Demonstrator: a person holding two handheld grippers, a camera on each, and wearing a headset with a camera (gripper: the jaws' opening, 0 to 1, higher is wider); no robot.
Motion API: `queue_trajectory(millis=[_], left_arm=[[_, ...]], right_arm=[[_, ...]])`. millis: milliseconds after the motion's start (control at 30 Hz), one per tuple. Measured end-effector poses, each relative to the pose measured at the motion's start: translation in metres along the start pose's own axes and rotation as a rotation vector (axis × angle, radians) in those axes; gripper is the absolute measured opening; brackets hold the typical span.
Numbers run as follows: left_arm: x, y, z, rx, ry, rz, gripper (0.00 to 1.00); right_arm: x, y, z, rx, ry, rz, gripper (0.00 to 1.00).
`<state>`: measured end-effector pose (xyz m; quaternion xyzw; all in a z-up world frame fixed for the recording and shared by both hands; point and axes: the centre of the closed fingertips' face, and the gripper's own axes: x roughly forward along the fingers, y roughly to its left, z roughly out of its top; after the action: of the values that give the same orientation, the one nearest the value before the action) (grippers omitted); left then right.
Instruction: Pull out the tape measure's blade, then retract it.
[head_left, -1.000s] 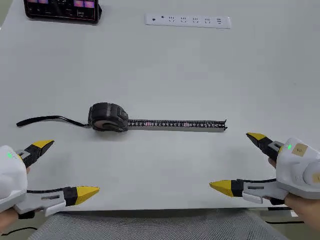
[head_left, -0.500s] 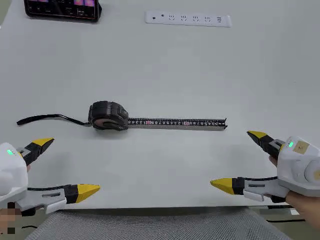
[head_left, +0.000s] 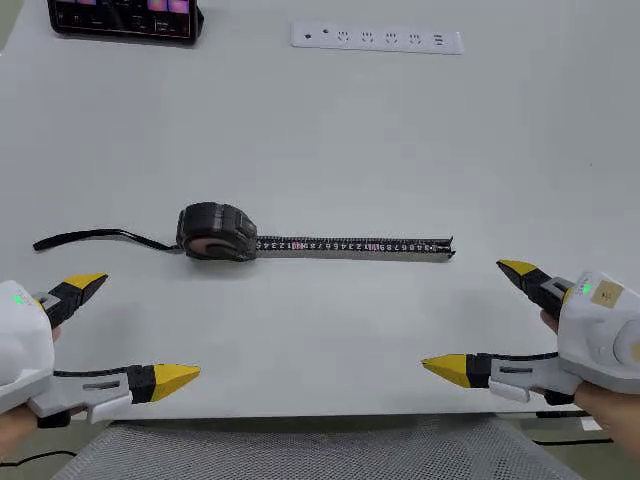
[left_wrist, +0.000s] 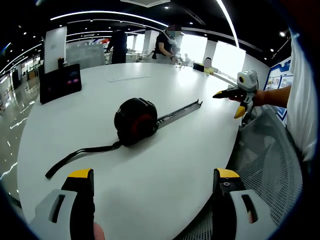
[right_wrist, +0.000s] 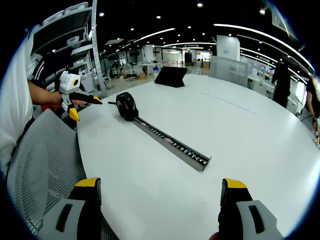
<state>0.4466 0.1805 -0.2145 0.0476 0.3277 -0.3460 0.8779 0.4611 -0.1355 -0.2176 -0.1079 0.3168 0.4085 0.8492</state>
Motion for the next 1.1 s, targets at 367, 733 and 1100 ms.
queue_trajectory(millis=[367, 733, 1100], left_arm=[[0.001, -0.0016, 0.0007, -0.005, -0.003, 0.0, 0.97], [0.0006, -0.0031, 0.0007, -0.013, -0.007, -0.009, 0.97], [0.0001, -0.0013, 0.0017, -0.017, -0.013, -0.002, 0.97]], right_arm=[[-0.0012, -0.0015, -0.0006, 0.0, 0.003, 0.002, 0.99], [-0.0013, -0.0005, 0.0001, 0.009, -0.003, 0.001, 0.99], [-0.0007, -0.0002, 0.0012, 0.003, -0.001, 0.002, 0.99]])
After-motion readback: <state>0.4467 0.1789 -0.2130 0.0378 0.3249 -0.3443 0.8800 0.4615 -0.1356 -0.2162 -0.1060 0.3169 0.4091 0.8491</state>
